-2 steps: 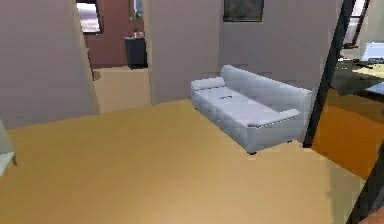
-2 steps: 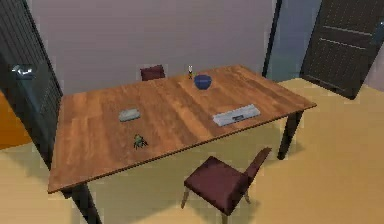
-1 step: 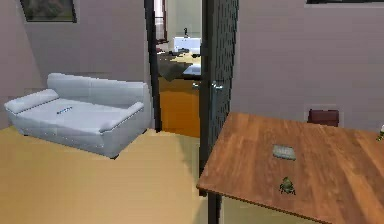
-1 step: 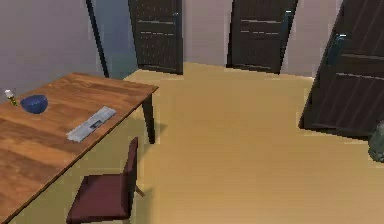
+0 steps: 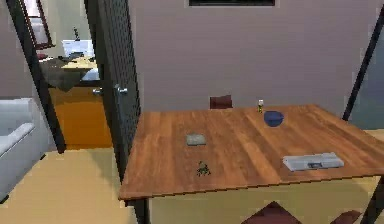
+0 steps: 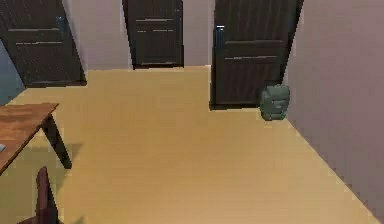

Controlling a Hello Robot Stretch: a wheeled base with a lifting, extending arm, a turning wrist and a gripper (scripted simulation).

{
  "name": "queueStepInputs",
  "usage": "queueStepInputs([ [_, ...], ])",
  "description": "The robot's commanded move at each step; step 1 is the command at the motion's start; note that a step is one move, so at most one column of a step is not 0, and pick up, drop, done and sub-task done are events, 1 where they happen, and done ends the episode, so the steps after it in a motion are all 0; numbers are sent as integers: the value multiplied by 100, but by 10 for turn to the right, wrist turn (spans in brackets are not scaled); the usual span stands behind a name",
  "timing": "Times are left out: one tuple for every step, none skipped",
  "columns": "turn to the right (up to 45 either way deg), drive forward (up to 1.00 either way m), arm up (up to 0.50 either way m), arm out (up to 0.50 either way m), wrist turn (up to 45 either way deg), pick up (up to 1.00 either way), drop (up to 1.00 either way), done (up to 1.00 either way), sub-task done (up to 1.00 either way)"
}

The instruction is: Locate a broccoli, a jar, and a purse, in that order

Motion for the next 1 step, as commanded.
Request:
queueStepInputs([
  [0, 0, 0, 0, 0, 0, 0, 100, 0],
])
